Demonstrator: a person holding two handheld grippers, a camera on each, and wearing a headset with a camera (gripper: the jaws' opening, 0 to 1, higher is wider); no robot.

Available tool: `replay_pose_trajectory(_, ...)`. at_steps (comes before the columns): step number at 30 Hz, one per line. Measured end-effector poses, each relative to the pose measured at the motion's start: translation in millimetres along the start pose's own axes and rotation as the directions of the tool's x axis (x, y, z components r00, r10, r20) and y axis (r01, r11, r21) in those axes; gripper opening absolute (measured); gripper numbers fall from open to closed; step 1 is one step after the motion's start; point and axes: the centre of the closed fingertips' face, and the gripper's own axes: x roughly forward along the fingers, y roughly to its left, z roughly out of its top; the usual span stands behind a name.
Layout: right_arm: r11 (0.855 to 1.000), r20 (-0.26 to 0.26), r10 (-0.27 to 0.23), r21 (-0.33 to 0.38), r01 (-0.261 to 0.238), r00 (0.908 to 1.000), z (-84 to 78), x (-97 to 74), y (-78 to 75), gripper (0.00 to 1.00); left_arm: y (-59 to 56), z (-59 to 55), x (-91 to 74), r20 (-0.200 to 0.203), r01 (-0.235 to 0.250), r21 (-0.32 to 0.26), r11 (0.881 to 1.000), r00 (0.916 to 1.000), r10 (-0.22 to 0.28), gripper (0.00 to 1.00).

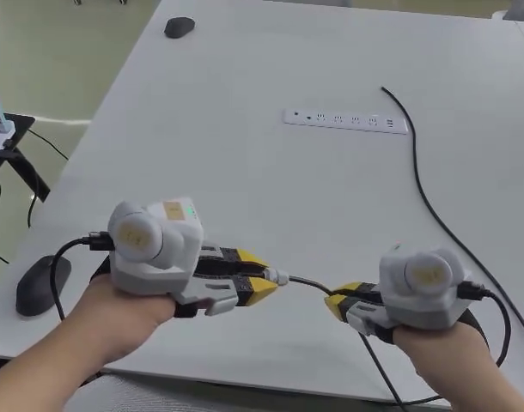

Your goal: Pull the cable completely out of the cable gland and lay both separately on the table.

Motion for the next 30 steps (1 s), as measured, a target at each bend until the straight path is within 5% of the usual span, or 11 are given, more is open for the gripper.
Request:
replay_pose_trajectory(6, 0.999, -0.009, 0.006, -0.047, -0.006, 0.9999, 1.9, -3.2, 3.1, 0.05, 1.2, 1.1, -0.7, 0.005, -0.004, -0.004, 1.000, 1.0000, 0.004, 0.15)
replay_pose_trajectory(10, 0.995, 0.008, 0.011, -0.101, -0.010, 0.9999, 11.1, -8.8, 6.3, 0.16, 2.6, 0.3, -1.5, 0.002, -0.008, -0.003, 1.000, 1.0000, 0.008, 0.15)
replay_pose_trajectory(14, 0.975, 0.046, 0.028, -0.222, -0.017, 0.9986, 24.8, -12.6, 13.3, 0.25, 2.7, -0.4, -2.0, 0.002, -0.008, -0.005, 1.000, 1.0000, 0.008, 0.15)
replay_pose_trajectory(20, 0.932, 0.078, 0.069, -0.362, -0.036, 0.9946, 45.2, -18.4, 34.4, 0.35, 2.2, -0.6, -2.9, 0.004, -0.005, -0.010, 1.000, 1.0000, 0.005, 0.15)
replay_pose_trajectory(25, 0.877, 0.061, 0.061, -0.479, -0.024, 0.9962, 52.4, -15.5, 49.5, 0.32, 1.8, -0.9, -4.2, 0.002, -0.006, -0.009, 1.000, 1.0000, 0.006, 0.15)
replay_pose_trajectory(27, 0.840, 0.065, 0.058, -0.543, -0.013, 0.9962, 55.7, -13.1, 55.9, 0.30, 1.8, -1.3, -4.4, 0.002, -0.006, -0.011, 1.000, 1.0000, 0.006, 0.15)
replay_pose_trajectory(30, 0.831, 0.081, 0.071, -0.556, -0.014, 0.9942, 60.3, -12.3, 64.2, 0.25, 1.3, -2.1, -4.4, 0.001, -0.005, -0.013, 1.000, 1.0000, 0.005, 0.15)
